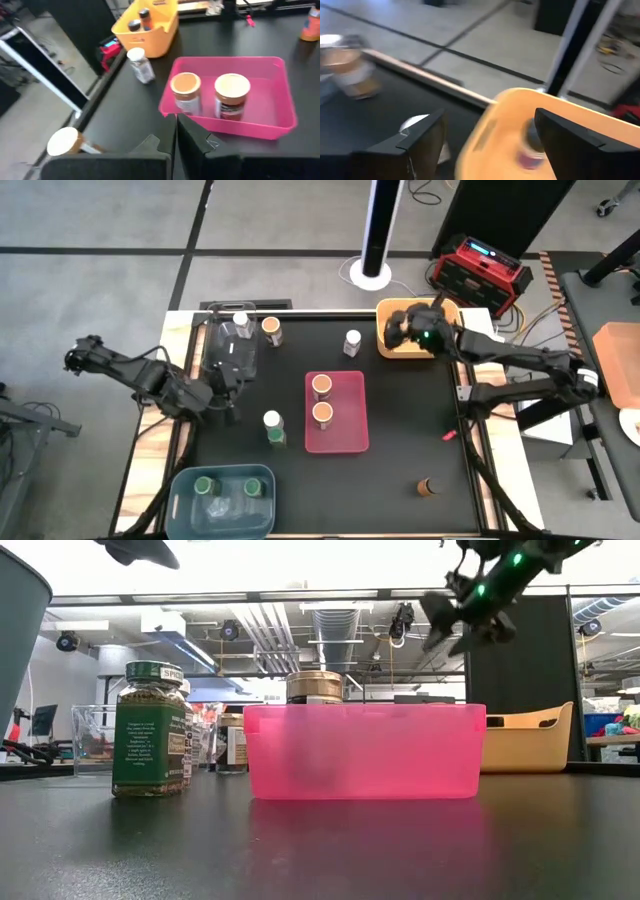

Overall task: Sort spices by type
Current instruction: Put the bottom white seasoning bottle into the transparent bin

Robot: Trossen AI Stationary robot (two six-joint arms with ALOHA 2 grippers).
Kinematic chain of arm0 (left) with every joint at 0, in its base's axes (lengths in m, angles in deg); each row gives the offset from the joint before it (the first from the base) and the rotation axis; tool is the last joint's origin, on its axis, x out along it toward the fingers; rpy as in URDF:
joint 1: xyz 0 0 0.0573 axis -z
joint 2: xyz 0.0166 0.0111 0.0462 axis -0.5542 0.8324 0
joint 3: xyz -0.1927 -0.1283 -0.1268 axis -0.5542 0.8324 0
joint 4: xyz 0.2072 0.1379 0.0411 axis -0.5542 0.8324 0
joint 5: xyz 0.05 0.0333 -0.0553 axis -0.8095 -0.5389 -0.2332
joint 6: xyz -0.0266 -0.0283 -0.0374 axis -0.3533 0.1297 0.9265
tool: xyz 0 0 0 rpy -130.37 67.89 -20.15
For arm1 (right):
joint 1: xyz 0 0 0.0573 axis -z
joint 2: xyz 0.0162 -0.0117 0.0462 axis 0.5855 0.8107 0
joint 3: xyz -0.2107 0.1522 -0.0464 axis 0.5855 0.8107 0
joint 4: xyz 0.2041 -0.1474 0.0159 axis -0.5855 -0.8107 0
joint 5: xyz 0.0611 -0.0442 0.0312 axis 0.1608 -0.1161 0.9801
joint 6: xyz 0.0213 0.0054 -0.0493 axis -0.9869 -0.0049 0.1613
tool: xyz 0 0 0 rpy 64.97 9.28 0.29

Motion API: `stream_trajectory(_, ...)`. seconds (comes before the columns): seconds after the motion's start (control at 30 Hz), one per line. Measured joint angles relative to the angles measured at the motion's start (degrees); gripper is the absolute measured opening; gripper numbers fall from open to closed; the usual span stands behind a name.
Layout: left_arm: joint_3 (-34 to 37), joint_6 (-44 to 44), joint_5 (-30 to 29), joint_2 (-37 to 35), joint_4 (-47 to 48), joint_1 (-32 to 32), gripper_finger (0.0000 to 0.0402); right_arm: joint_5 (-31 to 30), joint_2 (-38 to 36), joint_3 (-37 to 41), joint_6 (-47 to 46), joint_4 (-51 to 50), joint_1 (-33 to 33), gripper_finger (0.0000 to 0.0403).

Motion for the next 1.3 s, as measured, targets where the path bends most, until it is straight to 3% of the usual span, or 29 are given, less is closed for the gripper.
stream_trajectory(0.33,0.0,5.1,3.7,8.3,-2.7,0.0,0.0,-0.1,1.6,-3.5,0.6,0.1,-22.1,0.0271)
stream_trajectory(0.73,-2.1,11.5,6.1,13.2,-3.1,1.3,0.0,-0.2,7.0,-6.4,-5.0,0.1,-41.5,0.0242)
stream_trajectory(1.03,-3.2,16.4,9.2,14.6,-3.1,3.2,0.0,0.1,12.6,-7.7,-7.3,0.0,-52.7,0.0211)
stream_trajectory(1.3,-3.2,17.5,15.4,17.7,-4.3,4.9,0.0,0.2,16.4,-7.8,-12.4,0.1,-58.0,0.018)
